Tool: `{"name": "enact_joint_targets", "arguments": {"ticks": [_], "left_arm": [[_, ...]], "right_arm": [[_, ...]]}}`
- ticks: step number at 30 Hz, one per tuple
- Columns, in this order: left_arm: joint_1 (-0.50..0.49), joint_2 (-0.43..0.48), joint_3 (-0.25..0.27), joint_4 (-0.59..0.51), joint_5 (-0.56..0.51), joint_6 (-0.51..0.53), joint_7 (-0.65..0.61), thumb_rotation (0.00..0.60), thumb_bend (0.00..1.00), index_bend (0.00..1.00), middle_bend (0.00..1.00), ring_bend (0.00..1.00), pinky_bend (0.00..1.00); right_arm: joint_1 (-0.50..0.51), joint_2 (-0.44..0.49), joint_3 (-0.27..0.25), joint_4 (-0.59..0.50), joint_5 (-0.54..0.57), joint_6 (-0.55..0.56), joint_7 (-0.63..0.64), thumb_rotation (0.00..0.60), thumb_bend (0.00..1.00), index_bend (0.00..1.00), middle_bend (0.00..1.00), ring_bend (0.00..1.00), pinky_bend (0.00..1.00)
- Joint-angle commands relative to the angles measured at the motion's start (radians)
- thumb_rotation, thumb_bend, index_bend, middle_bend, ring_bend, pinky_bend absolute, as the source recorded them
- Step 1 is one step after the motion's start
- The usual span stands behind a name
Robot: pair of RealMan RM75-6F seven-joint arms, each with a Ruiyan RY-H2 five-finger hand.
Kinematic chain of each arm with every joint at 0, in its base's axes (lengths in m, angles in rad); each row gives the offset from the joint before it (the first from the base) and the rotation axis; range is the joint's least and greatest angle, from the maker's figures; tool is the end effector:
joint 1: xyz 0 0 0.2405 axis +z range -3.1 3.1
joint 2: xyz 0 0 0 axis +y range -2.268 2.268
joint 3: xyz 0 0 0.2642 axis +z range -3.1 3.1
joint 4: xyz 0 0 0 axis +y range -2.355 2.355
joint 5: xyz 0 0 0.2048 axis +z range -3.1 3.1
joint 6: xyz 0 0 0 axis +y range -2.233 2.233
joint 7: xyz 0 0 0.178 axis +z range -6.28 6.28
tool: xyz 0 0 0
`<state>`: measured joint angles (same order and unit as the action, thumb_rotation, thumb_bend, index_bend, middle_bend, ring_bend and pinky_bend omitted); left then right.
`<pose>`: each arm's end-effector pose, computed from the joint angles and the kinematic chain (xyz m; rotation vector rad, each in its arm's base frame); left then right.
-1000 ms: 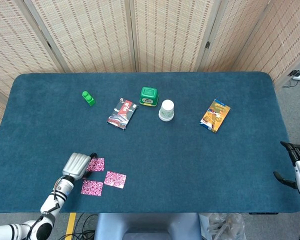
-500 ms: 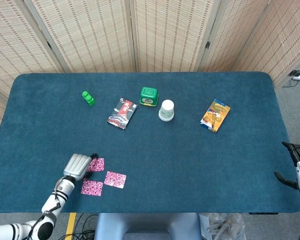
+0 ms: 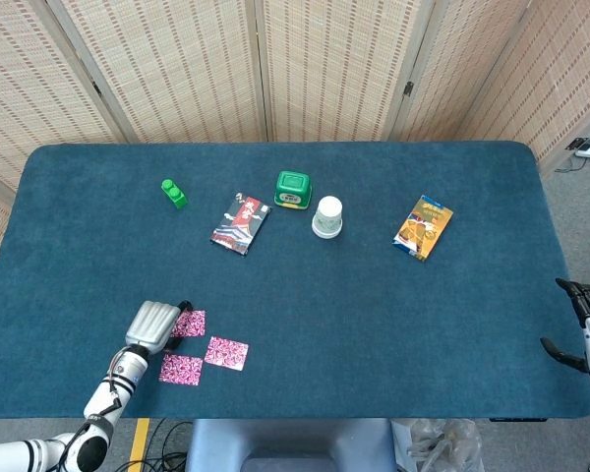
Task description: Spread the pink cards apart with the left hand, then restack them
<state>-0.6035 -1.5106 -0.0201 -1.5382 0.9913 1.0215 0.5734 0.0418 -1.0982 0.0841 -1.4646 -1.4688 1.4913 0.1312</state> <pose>-0.2324 0.3217 -0.0297 -1.8739 -0.9460 -0.5592 -0.3546 -0.2090 0.2013 1.3036 -0.8763 0.8647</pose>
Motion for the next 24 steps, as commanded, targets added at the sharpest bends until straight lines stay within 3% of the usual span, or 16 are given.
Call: {"name": "enact_joint_targets", "arguments": {"ticks": [1,24], "left_arm": [[0.0,0.0,0.0,0.001,-0.001,-0.002,0.0,0.6,0.33,0.32,0.97,0.91,1.0],[0.015,0.016,0.0,0.009,0.063,0.001,-0.063,0.6,0.33,0.37,0.97,0.91,1.0]], "right_arm": [[0.0,0.0,0.0,-0.001,0.001,-0.001,-0.001,0.6,0.22,0.12,0.23,0.2,0.18],[-0.004,0.005,0.0,-0.015,-0.003,0.01,-0.014,0.6,0.22,0.12,0.23,0.2,0.18]]}}
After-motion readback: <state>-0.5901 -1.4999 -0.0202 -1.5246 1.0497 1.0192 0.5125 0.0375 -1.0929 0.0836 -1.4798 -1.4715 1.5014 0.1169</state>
